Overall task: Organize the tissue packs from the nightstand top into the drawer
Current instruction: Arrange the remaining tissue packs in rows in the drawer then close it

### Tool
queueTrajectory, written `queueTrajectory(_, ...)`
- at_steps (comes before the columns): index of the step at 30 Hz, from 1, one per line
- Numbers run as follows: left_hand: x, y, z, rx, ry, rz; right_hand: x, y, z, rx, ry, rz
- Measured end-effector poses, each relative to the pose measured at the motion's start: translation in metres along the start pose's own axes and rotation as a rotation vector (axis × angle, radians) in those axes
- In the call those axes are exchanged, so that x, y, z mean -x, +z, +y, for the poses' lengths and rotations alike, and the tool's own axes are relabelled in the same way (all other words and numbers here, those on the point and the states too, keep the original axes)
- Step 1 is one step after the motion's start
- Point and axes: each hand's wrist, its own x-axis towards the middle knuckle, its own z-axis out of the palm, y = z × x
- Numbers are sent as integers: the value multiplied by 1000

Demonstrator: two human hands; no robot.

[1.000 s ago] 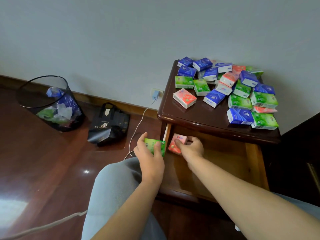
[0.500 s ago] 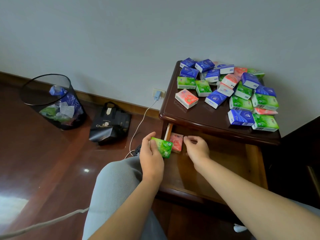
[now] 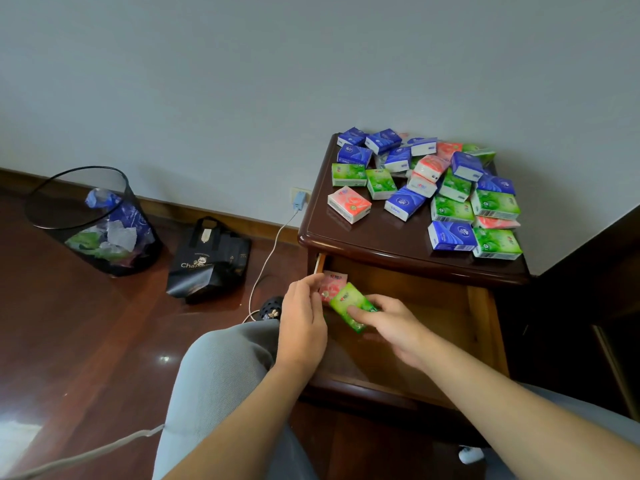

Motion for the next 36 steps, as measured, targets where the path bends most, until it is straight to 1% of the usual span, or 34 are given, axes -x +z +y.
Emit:
queueTrajectory(2,0,1,1,-99,29,-10,-5,-9,6,-1,32,108)
queueTrajectory(5,1,2,3,-238,39,-70,-12,-17,12,-57,53,163)
queueTrajectory(8,3,2,5,-324,69,-101,-18,-21,13,-207,72,206)
queueTrajectory(10,4,2,6,-397,105,-130,-22,-23,14,-270,49,300)
queueTrajectory(12,5,3,7,-473,154,-152,-25,-25,16,-261,19,365)
queueTrajectory(14,5,7,5,-571,216,-200,-28,-25,18,-226,15,363)
queueTrajectory(15,6,9,4,-639,236,-248,-29,-24,18,-185,15,357)
queueTrajectory(18,5,18,0,-827,229,-385,-35,-18,16,-67,8,375)
queueTrajectory(22,-2,22,-2,-963,268,-440,-46,-7,8,5,-7,449)
queueTrajectory(24,-6,22,-5,-1011,304,-461,-51,-3,5,40,-22,457)
queueTrajectory(26,-7,22,-7,-1026,304,-478,-53,2,4,58,-28,453)
queueTrajectory(36,-9,25,-12,-979,268,-498,-56,9,3,98,-52,418)
